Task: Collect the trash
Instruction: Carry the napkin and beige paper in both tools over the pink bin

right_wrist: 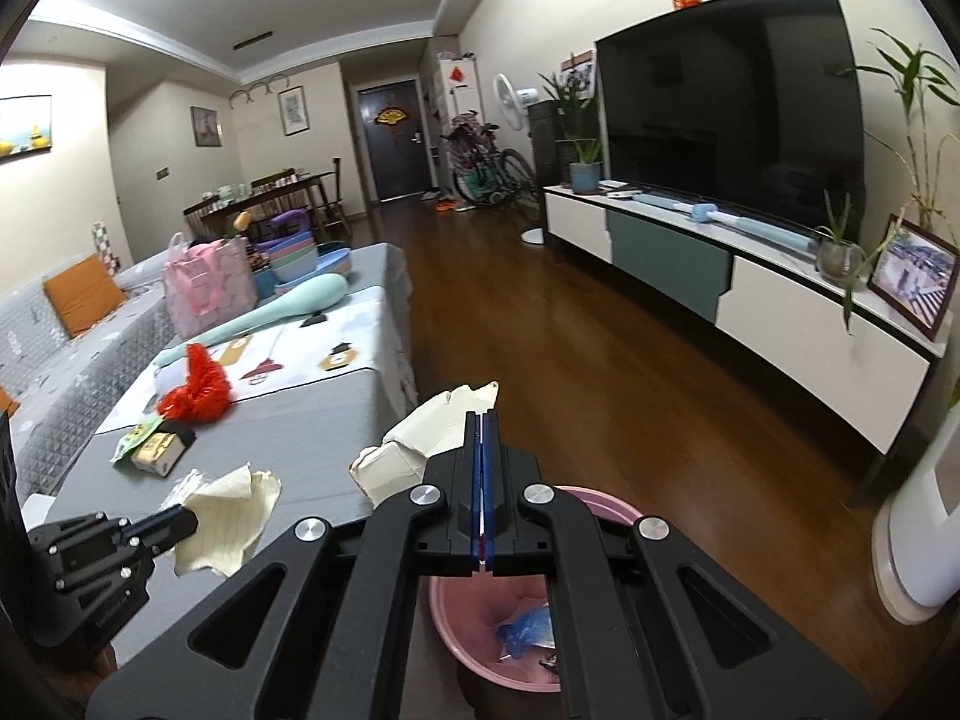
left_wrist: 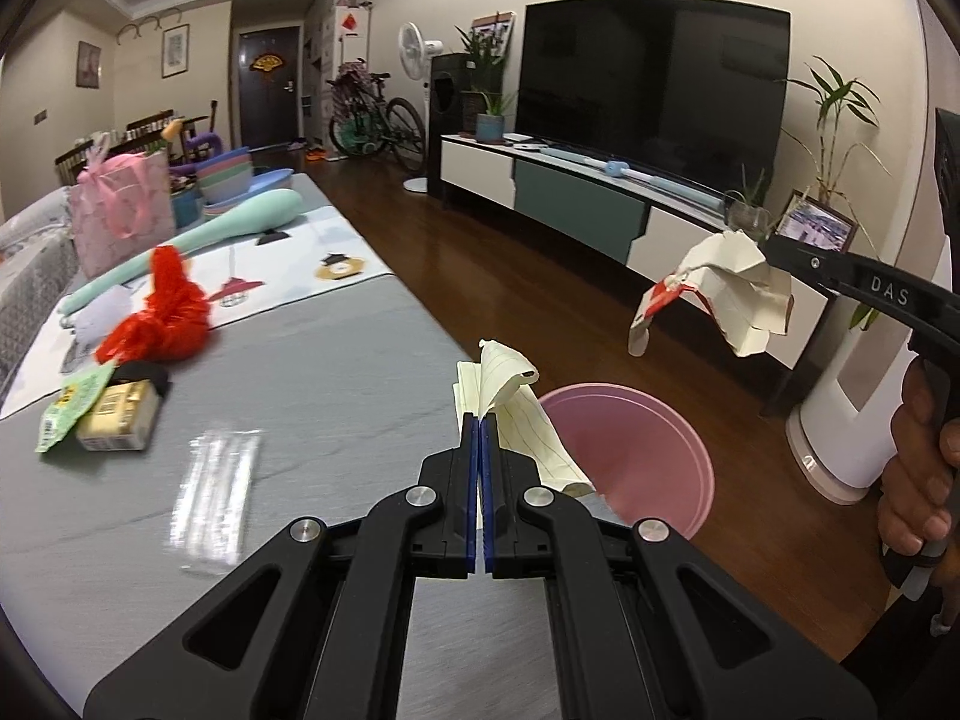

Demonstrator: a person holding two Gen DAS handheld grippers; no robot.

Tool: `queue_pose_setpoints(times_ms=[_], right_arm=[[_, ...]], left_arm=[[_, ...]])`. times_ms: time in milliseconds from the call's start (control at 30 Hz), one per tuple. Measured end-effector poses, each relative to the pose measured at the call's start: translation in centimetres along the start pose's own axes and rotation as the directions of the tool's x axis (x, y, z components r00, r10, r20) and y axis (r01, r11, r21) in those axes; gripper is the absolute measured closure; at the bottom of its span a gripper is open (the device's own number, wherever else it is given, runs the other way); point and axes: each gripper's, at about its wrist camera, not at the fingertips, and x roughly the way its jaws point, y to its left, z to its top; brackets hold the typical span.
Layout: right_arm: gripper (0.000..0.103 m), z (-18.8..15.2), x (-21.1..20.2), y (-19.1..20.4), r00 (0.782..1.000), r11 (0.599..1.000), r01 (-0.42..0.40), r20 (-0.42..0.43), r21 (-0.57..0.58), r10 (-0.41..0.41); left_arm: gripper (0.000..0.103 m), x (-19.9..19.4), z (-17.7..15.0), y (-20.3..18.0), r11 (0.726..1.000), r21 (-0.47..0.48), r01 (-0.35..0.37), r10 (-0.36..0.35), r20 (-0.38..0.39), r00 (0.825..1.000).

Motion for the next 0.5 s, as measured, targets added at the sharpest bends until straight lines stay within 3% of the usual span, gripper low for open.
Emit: queue_pose_setpoints(times_ms=[500], right_arm=[[0.103,0.0,2.2,-4.2,0.995,0.993,0.095,-0.027,0.076,-0.093]], left_arm=[[0.102,5.5,2.3,-5.9,0.998,0.032,0.058,-0.057,-0.036,0.998]])
